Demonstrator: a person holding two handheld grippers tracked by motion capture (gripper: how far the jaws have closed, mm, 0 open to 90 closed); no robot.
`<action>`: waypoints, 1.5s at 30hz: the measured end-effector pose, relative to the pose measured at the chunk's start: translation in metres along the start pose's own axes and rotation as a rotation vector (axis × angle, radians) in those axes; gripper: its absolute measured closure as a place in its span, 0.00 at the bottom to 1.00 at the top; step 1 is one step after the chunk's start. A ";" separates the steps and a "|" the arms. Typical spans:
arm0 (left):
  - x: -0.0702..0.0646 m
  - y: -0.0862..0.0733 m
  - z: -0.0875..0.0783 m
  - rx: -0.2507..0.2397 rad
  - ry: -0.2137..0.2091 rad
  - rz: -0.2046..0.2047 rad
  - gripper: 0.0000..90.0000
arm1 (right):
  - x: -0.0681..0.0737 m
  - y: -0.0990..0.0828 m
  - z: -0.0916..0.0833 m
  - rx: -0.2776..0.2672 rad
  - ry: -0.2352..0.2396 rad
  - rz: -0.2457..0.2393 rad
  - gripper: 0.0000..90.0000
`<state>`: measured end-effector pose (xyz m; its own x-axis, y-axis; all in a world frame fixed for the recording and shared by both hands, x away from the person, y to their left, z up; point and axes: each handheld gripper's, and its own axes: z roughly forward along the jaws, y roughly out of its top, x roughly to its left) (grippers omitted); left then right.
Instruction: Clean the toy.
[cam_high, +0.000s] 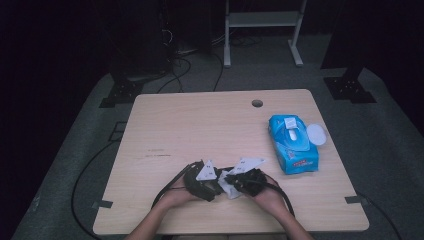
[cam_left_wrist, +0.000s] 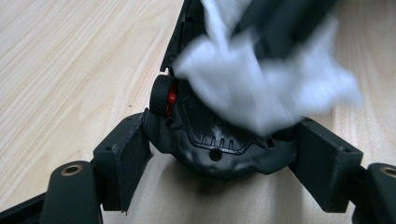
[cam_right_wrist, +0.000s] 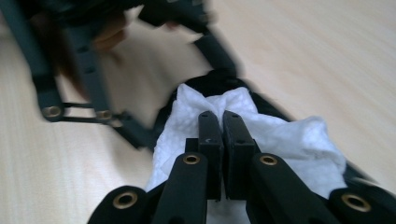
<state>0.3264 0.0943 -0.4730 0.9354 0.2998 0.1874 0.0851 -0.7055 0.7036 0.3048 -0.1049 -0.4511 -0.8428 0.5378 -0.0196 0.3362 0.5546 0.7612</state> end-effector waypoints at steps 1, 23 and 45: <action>0.000 0.000 0.000 0.001 0.001 0.001 0.27 | 0.004 0.001 0.002 0.006 -0.008 -0.026 0.97; 0.006 -0.004 -0.003 -0.005 -0.004 -0.033 0.27 | -0.026 -0.007 -0.019 0.012 -0.115 0.063 0.97; 0.004 -0.002 0.000 -0.010 0.001 -0.028 0.27 | -0.032 -0.002 -0.009 -0.025 -0.166 0.099 0.97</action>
<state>0.3300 0.0968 -0.4734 0.9325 0.3197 0.1679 0.1080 -0.6907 0.7151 0.3275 -0.1290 -0.4457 -0.7245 0.6876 -0.0488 0.4018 0.4787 0.7807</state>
